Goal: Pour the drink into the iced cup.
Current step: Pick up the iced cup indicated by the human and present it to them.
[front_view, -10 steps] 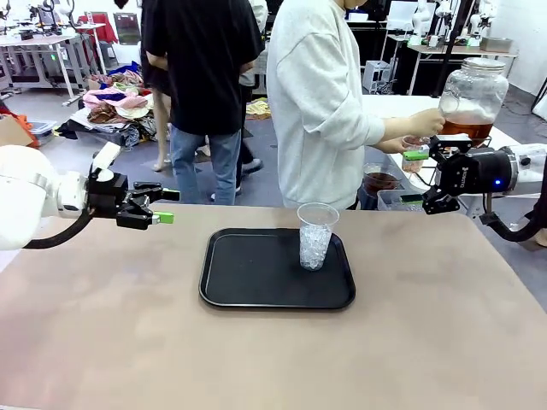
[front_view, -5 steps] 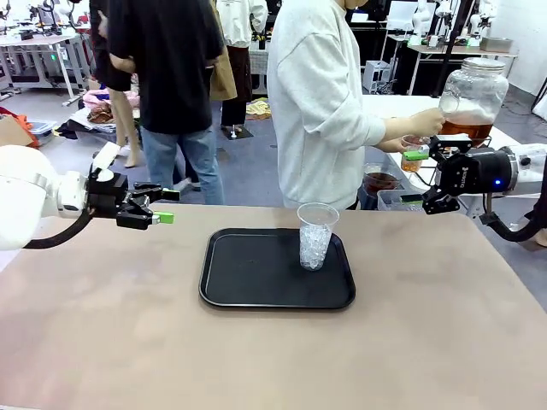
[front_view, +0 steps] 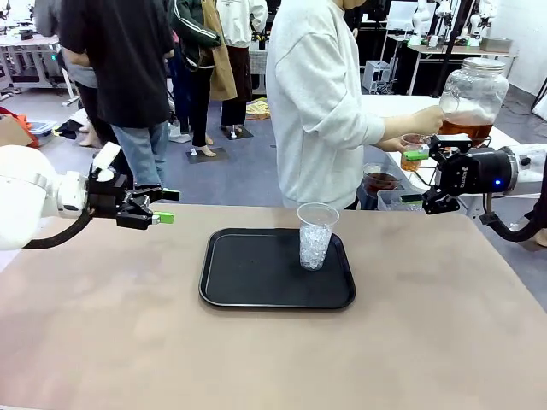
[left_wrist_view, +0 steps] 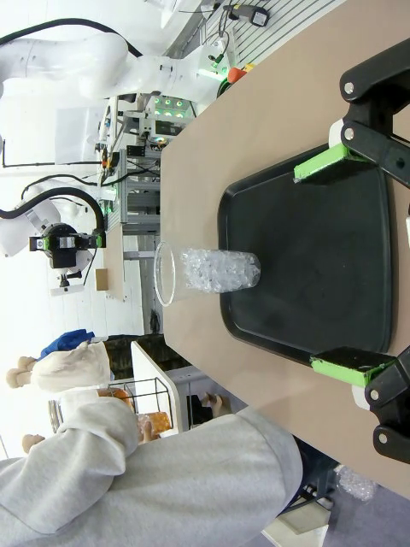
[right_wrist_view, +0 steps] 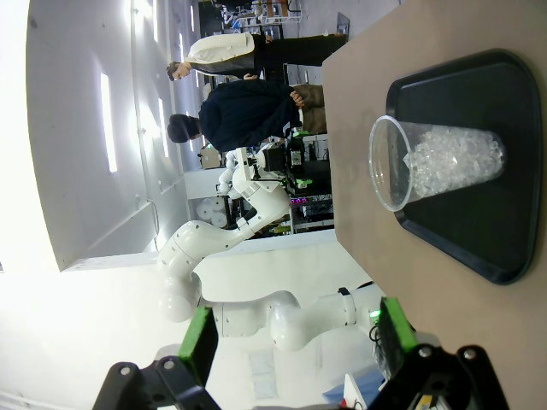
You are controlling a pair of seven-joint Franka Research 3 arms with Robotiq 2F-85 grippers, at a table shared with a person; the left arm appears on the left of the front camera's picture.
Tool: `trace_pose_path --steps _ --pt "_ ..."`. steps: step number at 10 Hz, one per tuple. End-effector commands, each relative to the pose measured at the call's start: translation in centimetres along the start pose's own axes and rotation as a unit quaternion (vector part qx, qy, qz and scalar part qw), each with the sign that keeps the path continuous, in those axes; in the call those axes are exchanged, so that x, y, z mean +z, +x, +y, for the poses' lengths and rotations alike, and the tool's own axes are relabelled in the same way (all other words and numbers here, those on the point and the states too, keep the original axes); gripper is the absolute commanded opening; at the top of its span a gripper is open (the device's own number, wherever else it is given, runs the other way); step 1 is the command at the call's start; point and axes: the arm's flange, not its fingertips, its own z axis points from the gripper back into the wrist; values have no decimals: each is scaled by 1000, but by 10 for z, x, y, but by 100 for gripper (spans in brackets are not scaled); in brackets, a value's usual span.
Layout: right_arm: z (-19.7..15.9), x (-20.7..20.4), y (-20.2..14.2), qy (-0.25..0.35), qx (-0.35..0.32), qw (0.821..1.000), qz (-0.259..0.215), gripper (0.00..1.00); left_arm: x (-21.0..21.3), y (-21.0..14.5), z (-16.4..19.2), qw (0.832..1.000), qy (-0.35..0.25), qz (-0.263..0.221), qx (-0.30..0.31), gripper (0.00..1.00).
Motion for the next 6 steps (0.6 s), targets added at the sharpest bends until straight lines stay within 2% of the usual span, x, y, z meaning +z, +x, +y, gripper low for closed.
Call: trace_pose_path --steps 1,6 --pt "2 -1 0 1 2 1000 0 100 0 2 0 1000 4 -4 1 100" --pt "2 -1 0 1 2 1000 0 100 0 2 0 1000 4 -4 1 100"
